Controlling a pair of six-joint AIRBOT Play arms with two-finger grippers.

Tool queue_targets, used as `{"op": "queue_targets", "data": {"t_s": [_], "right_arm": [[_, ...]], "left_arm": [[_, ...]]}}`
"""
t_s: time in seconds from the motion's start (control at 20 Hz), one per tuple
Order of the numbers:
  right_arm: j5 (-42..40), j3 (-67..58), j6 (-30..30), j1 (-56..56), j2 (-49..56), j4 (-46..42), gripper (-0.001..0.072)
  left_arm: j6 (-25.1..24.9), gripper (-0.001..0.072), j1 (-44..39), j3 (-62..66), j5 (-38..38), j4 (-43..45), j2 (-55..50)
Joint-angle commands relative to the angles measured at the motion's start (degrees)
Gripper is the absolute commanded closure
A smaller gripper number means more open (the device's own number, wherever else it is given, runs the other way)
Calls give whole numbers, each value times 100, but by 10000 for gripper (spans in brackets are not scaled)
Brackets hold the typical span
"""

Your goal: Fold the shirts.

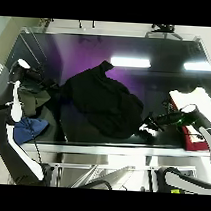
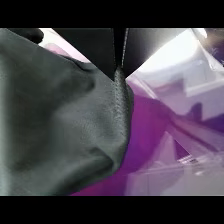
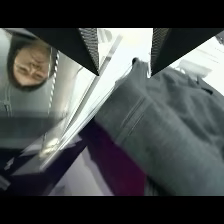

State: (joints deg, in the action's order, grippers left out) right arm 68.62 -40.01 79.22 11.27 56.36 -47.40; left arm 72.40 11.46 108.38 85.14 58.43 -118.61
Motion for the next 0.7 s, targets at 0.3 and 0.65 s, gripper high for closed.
{"op": "queue_targets", "data": {"t_s": [0.3, 0.65], "right_arm": [[-1447, -599, -1805, -339, 1403, 1703, 688], [-627, -5241, -1261, 256, 3626, 1329, 688]], "left_arm": [[365, 691, 103, 404, 822, 46, -7], [205, 692, 380, -1777, 579, 225, 1250]]}}
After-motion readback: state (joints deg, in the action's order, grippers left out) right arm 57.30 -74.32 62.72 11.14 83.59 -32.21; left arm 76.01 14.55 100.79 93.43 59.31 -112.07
